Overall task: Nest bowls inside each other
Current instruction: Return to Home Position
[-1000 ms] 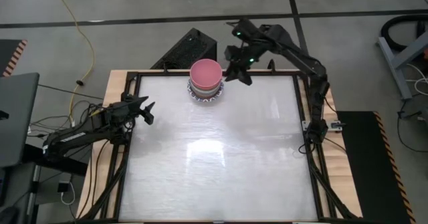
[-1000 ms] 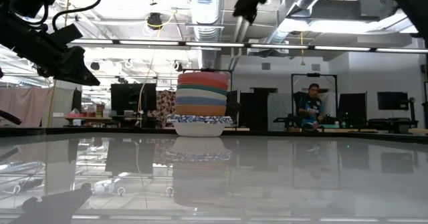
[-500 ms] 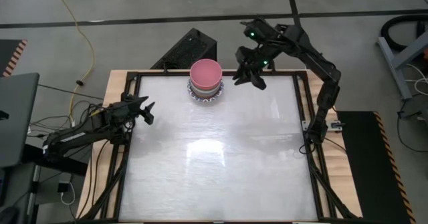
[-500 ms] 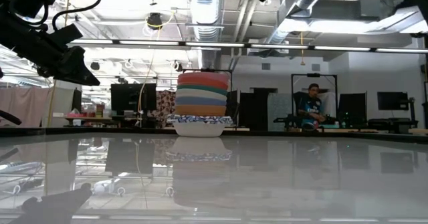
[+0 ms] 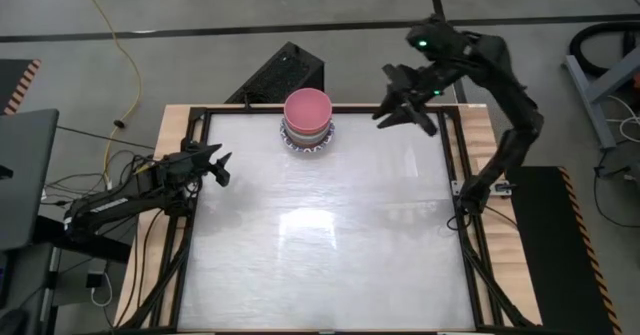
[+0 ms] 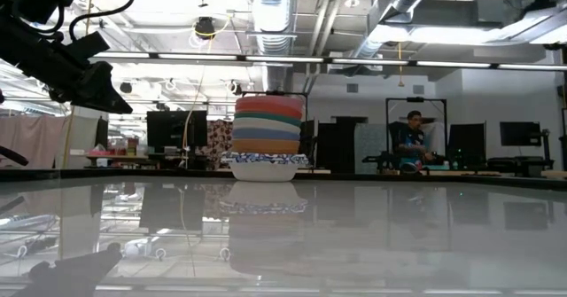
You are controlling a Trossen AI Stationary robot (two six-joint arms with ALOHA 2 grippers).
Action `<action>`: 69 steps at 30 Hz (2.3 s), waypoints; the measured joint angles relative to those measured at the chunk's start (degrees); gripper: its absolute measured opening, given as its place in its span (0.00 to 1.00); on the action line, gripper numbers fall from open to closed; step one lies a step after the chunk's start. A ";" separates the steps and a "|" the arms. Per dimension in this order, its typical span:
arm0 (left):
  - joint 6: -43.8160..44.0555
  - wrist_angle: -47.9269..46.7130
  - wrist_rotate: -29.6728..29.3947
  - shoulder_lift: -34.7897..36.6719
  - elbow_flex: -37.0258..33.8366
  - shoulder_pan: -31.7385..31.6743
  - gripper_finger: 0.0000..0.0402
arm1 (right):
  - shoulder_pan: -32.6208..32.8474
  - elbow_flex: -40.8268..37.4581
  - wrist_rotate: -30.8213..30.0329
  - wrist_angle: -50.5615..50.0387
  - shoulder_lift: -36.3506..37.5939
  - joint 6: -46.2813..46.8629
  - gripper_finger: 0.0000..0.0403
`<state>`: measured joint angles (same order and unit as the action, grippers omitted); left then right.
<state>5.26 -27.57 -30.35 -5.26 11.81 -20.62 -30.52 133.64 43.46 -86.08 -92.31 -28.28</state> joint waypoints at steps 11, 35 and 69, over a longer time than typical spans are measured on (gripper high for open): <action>0.30 0.36 0.09 0.00 0.00 0.01 0.47 | -2.25 -0.77 4.76 -3.66 3.20 -3.15 0.33; 7.18 8.63 22.01 0.00 0.00 0.02 0.47 | -2.56 -86.89 13.64 70.05 38.64 24.24 0.25; 1.01 24.61 50.88 0.32 -3.55 0.02 0.47 | 20.53 -133.20 -35.12 93.28 92.03 38.89 0.25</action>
<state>6.28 -2.96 20.53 -4.94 8.27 -20.60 -9.99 0.45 8.33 7.19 -0.27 10.61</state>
